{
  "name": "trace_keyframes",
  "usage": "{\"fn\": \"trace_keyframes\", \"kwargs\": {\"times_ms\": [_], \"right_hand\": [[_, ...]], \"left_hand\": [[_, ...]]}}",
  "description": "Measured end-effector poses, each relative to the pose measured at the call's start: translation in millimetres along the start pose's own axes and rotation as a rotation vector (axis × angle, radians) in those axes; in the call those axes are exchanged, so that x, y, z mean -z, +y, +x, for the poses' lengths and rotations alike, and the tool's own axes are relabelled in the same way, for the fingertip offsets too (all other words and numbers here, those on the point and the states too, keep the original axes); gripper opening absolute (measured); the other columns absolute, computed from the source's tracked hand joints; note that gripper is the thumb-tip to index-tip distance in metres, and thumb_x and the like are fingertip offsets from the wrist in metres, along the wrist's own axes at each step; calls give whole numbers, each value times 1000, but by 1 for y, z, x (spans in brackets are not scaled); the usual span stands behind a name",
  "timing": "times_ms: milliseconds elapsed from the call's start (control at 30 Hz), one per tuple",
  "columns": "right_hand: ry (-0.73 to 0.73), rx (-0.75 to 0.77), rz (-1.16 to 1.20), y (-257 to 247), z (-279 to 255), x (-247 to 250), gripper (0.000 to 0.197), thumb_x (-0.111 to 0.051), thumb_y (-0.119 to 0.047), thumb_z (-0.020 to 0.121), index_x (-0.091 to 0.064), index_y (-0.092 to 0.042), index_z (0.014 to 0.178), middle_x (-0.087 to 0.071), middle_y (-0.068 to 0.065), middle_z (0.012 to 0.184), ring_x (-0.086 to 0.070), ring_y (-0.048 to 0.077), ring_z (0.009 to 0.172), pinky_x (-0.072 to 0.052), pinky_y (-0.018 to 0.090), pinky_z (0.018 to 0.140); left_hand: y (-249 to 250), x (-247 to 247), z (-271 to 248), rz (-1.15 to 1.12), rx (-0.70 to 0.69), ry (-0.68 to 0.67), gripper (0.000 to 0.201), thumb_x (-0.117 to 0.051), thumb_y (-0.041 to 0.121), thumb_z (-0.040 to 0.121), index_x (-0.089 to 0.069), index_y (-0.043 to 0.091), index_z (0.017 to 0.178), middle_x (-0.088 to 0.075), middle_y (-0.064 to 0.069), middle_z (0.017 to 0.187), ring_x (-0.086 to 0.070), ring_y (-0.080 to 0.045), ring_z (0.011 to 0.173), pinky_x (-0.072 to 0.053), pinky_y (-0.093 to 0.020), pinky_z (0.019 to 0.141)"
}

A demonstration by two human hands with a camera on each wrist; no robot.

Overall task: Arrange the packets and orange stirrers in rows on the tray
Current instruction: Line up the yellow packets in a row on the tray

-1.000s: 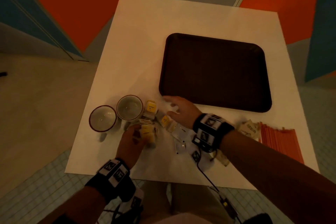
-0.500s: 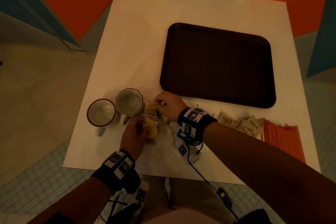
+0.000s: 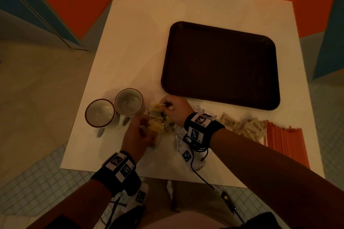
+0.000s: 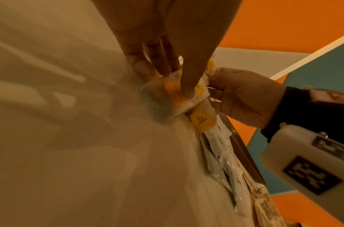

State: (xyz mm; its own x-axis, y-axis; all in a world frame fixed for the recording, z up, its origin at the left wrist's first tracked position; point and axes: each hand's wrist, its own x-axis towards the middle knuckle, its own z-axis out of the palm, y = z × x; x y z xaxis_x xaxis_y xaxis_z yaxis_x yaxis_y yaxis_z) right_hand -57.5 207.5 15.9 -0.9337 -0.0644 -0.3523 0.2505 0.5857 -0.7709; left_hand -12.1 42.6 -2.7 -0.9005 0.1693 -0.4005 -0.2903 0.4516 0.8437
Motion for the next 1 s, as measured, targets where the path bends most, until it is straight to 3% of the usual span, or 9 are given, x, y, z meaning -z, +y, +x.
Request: {"fn": "trace_keyframes", "kwargs": {"times_ms": [67,200,333,400,633,700,800,900,1000], "right_hand": [[-2,-6,15,0,0,1,15,-56,-14,88,-63,-6,98,-63,12,104,-58,23,96,-40,24,76],[-30,-15,6,0,0,3,16,-55,-14,89,-62,-7,101,-61,11,107,-56,22,98,-39,24,77],[-37,-12,-16,2,1,3,17,-55,-14,89,-62,-7,102,-61,11,109,-56,22,98,-40,25,78],[-23,-23,-11,3,1,3,17,-55,-14,89,-62,-7,102,-60,11,109,-56,24,99,-42,27,80],[24,-28,3,7,1,5,17,-56,-13,88,-61,-5,102,-60,15,108,-56,26,100,-45,34,87],[29,-37,15,8,2,4,17,-56,-13,88,-62,-6,101,-60,14,108,-57,27,100,-46,37,88],[34,-46,36,9,1,6,18,-57,-14,88,-61,-5,103,-60,13,108,-57,25,101,-44,31,85],[61,-23,52,8,-1,9,19,-57,-15,88,-61,-5,104,-59,12,108,-56,20,98,-41,24,81],[121,-2,92,5,-3,14,19,-58,-15,87,-61,-7,104,-60,11,107,-55,20,97,-45,29,86]], "left_hand": [[0,-1,1,-18,11,-10,48,-68,6,77,-46,33,108,-54,13,92,-58,-13,77,-51,-29,68],[4,-3,-2,-14,8,-4,60,-67,6,78,-36,33,122,-52,12,85,-56,-5,68,-46,-22,61],[11,-6,-7,-7,-50,-42,51,-62,2,81,-43,43,103,-56,17,88,-57,15,72,-46,-7,60],[9,-7,-6,14,-44,-43,54,-63,3,81,-42,50,95,-56,19,90,-58,8,76,-45,-11,63],[-3,-7,-2,171,-18,-25,36,-65,4,79,-56,23,108,-53,3,103,-57,-19,95,-50,-34,85],[-3,-7,0,255,-42,-27,31,-64,5,80,-61,16,108,-51,3,98,-55,-20,93,-46,-28,83],[-2,-6,2,356,-141,-60,23,-64,6,80,-68,16,100,-48,7,88,-47,-10,81,-34,-5,72],[-2,-2,0,415,-211,-101,23,-65,6,79,-70,15,98,-45,5,86,-43,-13,80,-30,-7,67],[0,4,-2,441,-301,-94,20,-67,5,78,-71,13,96,-46,2,91,-45,-16,81,-31,-11,67]]}}
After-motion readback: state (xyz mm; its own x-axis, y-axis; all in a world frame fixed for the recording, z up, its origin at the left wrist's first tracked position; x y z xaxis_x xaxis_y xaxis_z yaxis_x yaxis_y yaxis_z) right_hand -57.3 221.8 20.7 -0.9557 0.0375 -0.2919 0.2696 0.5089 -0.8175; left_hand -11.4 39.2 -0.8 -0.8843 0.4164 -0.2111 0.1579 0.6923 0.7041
